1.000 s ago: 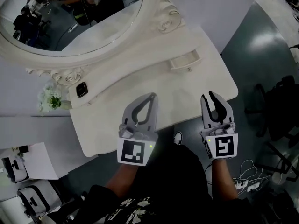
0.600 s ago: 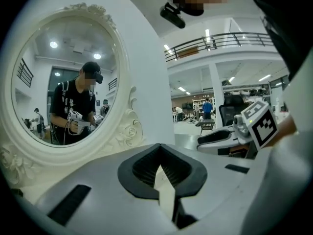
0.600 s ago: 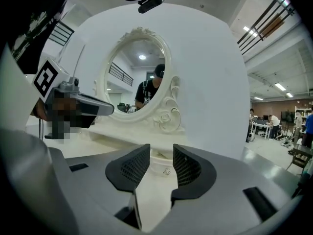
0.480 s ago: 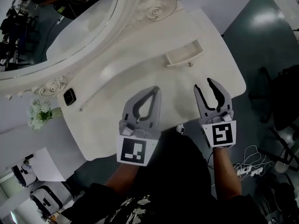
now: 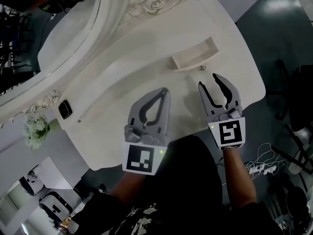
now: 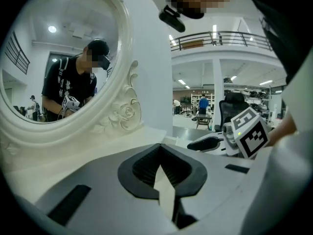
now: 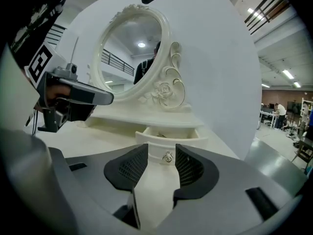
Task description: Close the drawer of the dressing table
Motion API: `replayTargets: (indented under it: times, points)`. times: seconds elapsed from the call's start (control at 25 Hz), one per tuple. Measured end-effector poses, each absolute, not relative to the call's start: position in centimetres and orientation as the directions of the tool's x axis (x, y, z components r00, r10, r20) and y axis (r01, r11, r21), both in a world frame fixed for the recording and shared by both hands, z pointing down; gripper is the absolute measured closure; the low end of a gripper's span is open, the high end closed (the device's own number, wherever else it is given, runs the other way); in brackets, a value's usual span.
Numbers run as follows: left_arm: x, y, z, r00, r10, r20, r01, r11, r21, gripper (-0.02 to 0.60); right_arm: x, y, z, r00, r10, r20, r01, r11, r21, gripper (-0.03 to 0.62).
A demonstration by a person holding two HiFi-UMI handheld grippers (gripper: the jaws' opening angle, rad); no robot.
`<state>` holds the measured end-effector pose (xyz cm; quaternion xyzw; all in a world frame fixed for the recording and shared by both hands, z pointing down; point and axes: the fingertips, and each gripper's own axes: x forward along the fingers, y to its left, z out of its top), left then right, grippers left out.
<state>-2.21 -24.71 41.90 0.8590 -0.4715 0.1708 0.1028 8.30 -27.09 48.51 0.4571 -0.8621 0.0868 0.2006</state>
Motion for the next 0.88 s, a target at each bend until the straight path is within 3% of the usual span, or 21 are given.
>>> replayTargets:
  times: [0.6,0.88]
  points:
    - [-2.0,-26.5,45.6,0.525,-0.727,0.442,-0.829,-0.556,0.069,0.58,8.0,-29.6,52.4,-0.481,-0.724,0.495,-0.828,0.561,0.015,0.445]
    - [-2.4,-27.0,46.5,0.522,-0.717,0.462,-0.829,-0.554,0.079,0.58,8.1,-30.3,52.6,-0.468,-0.724,0.506,-0.835,0.55,0.015,0.499]
